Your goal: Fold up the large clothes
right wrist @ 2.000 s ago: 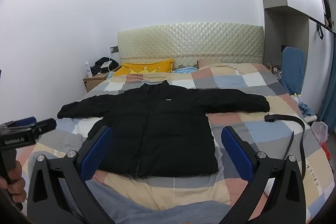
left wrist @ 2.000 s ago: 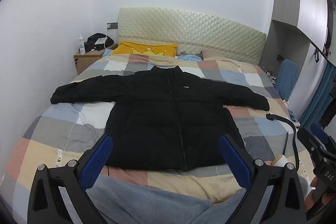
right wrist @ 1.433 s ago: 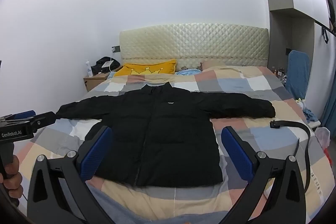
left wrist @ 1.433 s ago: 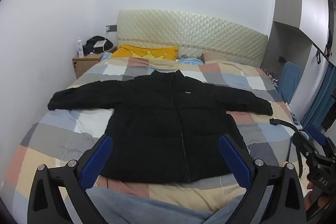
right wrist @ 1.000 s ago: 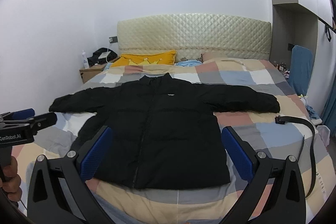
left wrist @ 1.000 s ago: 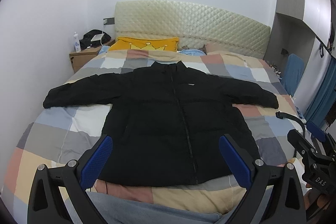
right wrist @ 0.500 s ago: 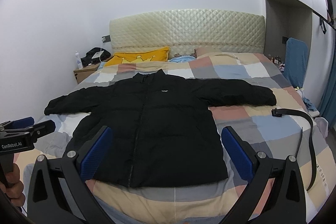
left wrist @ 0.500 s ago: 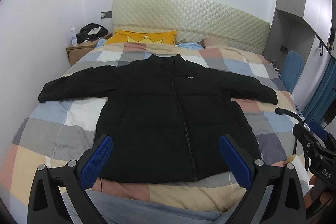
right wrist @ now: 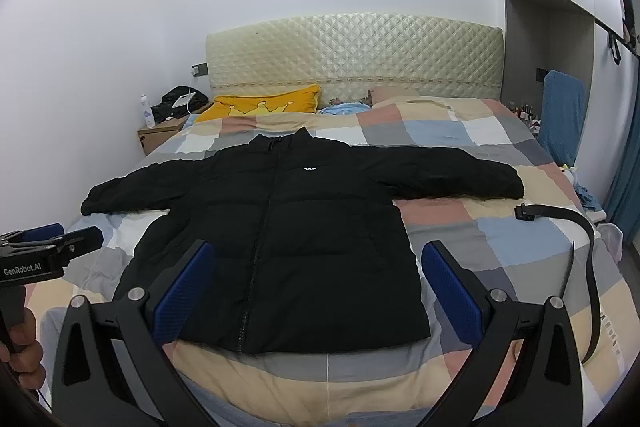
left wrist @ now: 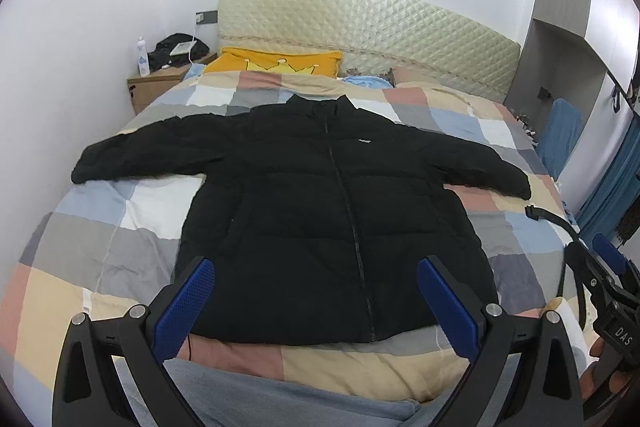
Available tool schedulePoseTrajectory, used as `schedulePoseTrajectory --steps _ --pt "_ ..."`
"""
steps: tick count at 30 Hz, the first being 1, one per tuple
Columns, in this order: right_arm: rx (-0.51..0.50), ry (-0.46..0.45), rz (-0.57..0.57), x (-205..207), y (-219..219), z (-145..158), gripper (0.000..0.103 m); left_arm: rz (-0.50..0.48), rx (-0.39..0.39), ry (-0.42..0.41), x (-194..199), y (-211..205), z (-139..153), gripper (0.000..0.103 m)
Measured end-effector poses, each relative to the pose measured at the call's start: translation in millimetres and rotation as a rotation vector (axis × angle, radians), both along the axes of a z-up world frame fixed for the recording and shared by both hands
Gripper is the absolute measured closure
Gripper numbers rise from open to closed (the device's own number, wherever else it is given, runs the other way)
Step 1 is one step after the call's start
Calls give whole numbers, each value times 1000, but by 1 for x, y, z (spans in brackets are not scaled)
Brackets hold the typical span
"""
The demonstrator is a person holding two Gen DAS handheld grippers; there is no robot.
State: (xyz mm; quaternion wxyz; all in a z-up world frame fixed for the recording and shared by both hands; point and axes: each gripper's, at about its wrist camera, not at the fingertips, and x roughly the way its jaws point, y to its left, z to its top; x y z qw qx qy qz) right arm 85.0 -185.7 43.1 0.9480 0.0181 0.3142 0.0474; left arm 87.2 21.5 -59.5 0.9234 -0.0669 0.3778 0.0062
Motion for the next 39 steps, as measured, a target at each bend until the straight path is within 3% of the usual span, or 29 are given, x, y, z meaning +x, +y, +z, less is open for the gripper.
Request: schedulePoseTrajectory --steps 20,25,35,39 --pt "-4 7 11 -1 1 -3 0 22 51 -11 2 -3 -1 1" --pt "-4 4 9 0 2 -2 0 11 3 -8 11 -3 -2 1" --pt "-6 -30 -7 23 -14 7 0 -42 19 -57 40 -27 18 1" --pt "-15 -43 -24 36 -24 11 0 -89 -55 -75 59 -34 28 1"
